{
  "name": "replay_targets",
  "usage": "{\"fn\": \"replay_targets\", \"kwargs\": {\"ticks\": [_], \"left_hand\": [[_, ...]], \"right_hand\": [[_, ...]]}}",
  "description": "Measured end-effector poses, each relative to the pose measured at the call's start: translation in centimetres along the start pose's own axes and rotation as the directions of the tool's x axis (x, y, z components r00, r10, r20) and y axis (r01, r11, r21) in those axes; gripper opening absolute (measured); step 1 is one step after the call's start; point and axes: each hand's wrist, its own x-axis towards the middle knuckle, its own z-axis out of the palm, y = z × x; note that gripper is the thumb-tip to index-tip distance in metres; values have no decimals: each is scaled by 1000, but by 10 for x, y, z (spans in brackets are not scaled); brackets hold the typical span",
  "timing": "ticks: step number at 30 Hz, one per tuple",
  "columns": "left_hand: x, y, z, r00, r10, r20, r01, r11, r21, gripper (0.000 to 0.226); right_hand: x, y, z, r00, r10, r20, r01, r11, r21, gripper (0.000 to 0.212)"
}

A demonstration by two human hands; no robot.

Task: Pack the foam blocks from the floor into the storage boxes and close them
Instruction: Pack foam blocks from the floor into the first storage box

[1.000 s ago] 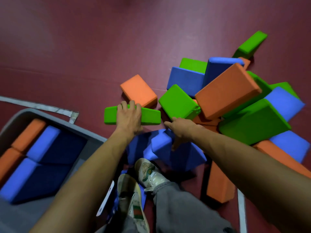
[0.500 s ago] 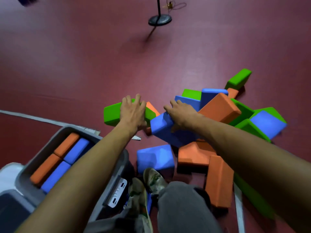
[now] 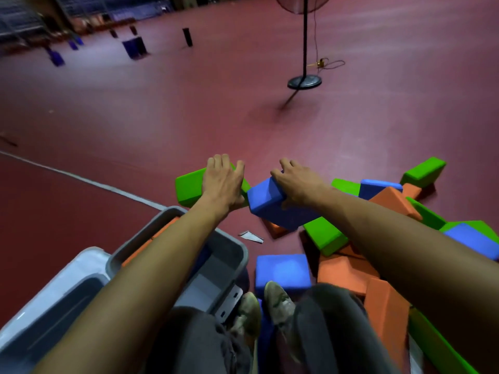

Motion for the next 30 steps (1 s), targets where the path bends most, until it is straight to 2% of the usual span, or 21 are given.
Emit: {"fn": "replay_targets", "kwargs": {"ticks": [5,10,17,24,30], "left_hand": [[-31,-44,3,998,-63,31,62,998,14,61],[-63,-85,22,987,-143,77,144,990,1,75],[-103,-128,74,957,-227,182,234,972,-18,89],[-130,-154,133,957,-200,209,197,980,35,108],[-142,-162,176,925,-254,283,270,963,-16,106]], "right_hand": [[16,-50,-16,995,-95,-27,94,995,-31,86],[42,-96,-19,983,-177,-44,174,983,-60,87],[86,-153,2,962,-257,-88,257,966,-7,91],[131,-189,42,958,-285,-26,283,931,231,93],[161,-207,84,947,-321,17,295,889,349,100]]}}
